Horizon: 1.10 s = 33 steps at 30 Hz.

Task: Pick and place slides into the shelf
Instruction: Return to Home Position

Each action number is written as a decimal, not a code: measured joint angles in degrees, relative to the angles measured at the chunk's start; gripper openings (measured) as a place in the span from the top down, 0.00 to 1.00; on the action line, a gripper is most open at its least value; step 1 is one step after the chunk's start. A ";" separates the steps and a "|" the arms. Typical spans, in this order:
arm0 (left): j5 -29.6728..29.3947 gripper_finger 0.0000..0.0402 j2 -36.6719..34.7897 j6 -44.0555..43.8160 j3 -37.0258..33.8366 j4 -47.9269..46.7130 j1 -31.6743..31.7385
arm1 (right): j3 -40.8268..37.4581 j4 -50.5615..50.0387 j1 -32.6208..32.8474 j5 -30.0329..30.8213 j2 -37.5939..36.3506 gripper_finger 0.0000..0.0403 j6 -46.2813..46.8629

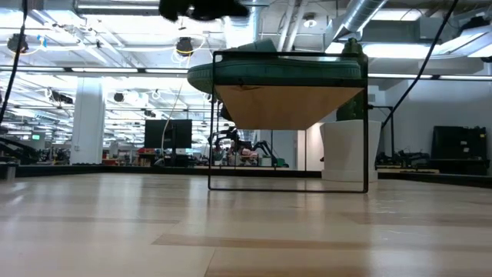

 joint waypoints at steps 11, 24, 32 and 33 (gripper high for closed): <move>1.87 1.00 -24.65 -16.47 -6.18 -9.70 -5.58 | -0.02 -16.83 3.21 0.13 0.06 1.00 19.95; 12.29 1.00 -58.62 -30.37 -32.84 -4.93 -10.57 | -9.09 -32.35 13.92 5.15 -1.00 1.00 45.17; 12.11 1.00 -75.68 -36.60 -44.88 -4.42 -12.41 | -22.88 -32.25 18.52 5.19 -3.13 1.00 66.17; 12.09 1.00 -77.52 -36.90 -45.88 -4.89 -12.46 | -24.83 -32.18 19.39 5.07 -3.13 1.00 68.78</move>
